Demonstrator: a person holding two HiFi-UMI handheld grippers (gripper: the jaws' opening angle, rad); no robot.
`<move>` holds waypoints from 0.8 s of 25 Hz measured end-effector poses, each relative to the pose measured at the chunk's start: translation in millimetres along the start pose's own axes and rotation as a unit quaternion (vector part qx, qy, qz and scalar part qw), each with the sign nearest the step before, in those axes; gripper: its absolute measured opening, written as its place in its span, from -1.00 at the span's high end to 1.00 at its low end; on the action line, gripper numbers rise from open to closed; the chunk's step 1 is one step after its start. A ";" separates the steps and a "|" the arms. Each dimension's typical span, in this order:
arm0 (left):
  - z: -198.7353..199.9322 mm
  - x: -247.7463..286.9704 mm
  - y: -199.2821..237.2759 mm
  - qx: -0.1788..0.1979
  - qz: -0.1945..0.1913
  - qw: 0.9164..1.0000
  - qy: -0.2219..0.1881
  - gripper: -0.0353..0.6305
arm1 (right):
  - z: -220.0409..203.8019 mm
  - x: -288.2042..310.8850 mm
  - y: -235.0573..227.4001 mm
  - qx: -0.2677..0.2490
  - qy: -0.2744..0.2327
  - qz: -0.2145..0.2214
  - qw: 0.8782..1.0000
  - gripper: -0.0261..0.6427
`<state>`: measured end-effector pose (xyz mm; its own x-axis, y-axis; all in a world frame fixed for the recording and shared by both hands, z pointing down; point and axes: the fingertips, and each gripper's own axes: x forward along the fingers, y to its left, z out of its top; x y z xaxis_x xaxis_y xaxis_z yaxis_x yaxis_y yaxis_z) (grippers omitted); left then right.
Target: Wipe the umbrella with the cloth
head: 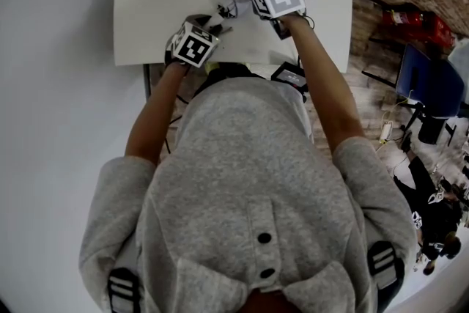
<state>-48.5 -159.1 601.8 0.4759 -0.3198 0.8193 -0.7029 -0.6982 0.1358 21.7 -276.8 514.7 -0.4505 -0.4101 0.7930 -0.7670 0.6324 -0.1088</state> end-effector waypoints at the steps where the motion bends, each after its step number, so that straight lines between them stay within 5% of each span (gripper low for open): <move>1: -0.2 -0.1 0.5 0.000 0.001 1.000 0.000 0.43 | 0.2 0.9 1.4 0.001 0.001 0.002 1.000 0.69; 20: 0.6 -1.0 -0.1 -0.001 0.003 1.000 0.001 0.43 | -4.4 15.7 30.1 -0.012 0.025 0.037 0.999 0.68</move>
<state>-48.5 -159.1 600.6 0.4710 -0.3228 0.8209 -0.7063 -0.6955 0.1318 -6.4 -261.2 526.6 -0.4820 -0.3280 0.8124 -0.7205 0.6760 -0.1545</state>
